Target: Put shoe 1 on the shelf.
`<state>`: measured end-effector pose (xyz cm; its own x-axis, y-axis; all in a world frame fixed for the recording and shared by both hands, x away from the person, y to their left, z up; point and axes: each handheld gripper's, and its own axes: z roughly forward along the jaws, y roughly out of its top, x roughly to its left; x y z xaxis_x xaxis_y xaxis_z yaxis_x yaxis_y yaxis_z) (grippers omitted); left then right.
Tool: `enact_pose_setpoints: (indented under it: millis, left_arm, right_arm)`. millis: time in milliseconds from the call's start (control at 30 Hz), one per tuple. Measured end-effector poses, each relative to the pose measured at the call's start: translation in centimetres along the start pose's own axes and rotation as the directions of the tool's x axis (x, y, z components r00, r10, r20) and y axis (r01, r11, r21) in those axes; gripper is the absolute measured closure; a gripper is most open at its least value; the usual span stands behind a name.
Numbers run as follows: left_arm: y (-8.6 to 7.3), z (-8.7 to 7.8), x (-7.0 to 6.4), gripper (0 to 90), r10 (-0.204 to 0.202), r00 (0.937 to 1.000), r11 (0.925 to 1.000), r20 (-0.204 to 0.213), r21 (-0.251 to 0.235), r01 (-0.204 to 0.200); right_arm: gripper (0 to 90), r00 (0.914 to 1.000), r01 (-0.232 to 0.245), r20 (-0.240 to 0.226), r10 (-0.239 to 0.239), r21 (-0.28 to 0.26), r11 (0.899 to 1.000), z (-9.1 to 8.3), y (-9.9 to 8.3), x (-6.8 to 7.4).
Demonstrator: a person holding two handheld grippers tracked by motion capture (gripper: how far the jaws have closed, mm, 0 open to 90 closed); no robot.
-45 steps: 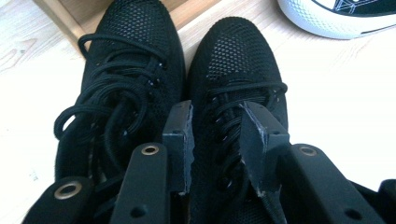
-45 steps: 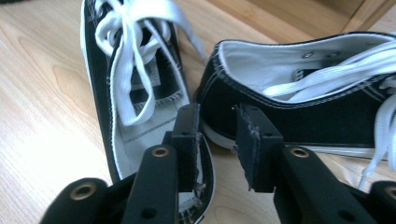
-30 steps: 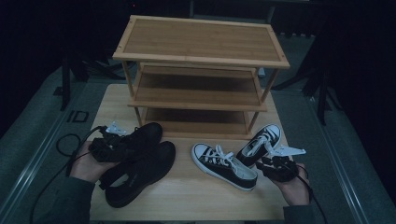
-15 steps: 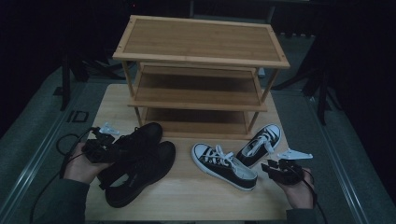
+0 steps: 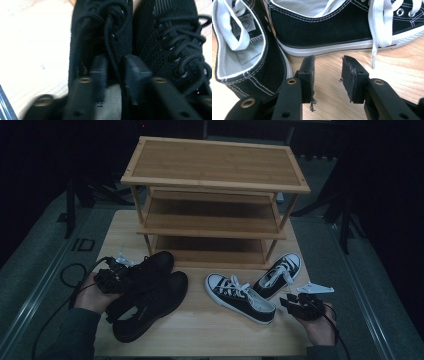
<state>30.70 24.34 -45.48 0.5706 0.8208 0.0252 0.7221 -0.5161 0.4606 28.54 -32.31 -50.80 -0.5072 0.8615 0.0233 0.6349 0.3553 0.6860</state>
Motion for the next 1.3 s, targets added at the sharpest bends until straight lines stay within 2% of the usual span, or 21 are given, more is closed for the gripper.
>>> enact_pose_setpoints:
  millis: [33,67,367,433,567,600,700,800,900,1033,1167,1300]
  left_arm:
    - [0.0,-0.1,-0.2,86.8,0.009,1.0000,1.0000,0.003,-0.004,-0.009]
    - [0.0,-0.3,-0.3,87.4,0.017,0.9998,0.9998,-0.005,-0.001,-0.017]
    - [-0.5,-1.0,-1.2,87.8,0.074,0.9970,0.9965,-0.022,0.042,-0.073]
    - [-0.8,-1.2,-1.2,87.8,0.071,0.9972,0.9964,-0.022,0.048,-0.070]
    - [-1.3,-1.4,-0.9,87.1,0.060,0.9982,0.9971,0.005,0.046,-0.060]
    - [-1.4,-1.5,-0.7,85.4,0.048,0.9986,0.9980,0.021,0.040,-0.049]
    - [-1.7,-1.7,-0.4,73.1,0.029,0.9987,0.9990,0.041,0.032,-0.030]
    - [-1.8,-2.0,-0.6,66.3,0.035,0.9981,0.9987,0.050,0.036,-0.037]
    - [-1.9,-2.3,-0.6,63.4,0.025,0.9987,0.9991,0.044,0.032,-0.027]
    - [-2.1,-2.9,-0.2,55.7,-0.013,0.9984,0.9998,0.055,0.013,0.013]
    - [-2.2,-3.3,-0.3,49.4,-0.016,0.9964,0.9999,0.084,-0.001,0.016]
    - [-2.3,-3.2,-0.7,42.4,-0.010,0.9955,0.9999,0.094,-0.005,0.011]
  right_arm:
    - [62.6,1.0000,-0.001,0.000,0.001,0.000,1.000,0.0,0.0,0.0]
    - [62.6,1.0000,-0.002,-0.001,0.002,0.000,1.000,0.0,-0.1,0.0]
    - [62.7,1.0000,0.004,0.001,-0.004,0.000,1.000,0.0,-0.3,0.0]
    - [62.7,1.0000,0.002,0.000,-0.002,0.001,1.000,0.1,-0.3,0.0]
    - [62.8,1.0000,0.003,0.001,-0.003,0.005,1.000,0.1,-0.4,-0.1]
    - [62.7,1.0000,0.003,0.003,-0.003,0.005,1.000,0.1,-0.4,-0.1]
    - [62.7,1.0000,0.004,0.008,-0.005,0.006,1.000,0.1,-0.4,-0.1]
    - [62.6,0.9998,0.010,0.014,-0.010,0.012,1.000,0.1,-0.5,0.0]
    - [62.5,0.9999,0.007,0.014,-0.008,0.013,1.000,0.2,-0.5,0.0]
    - [61.6,0.9998,0.010,0.020,-0.010,0.008,1.000,0.1,-0.6,-0.1]
    - [61.4,0.9997,0.005,0.022,-0.005,0.005,1.000,0.1,-0.6,-0.2]
    - [60.4,0.9997,0.004,0.024,-0.005,0.002,1.000,0.0,-0.6,-0.2]
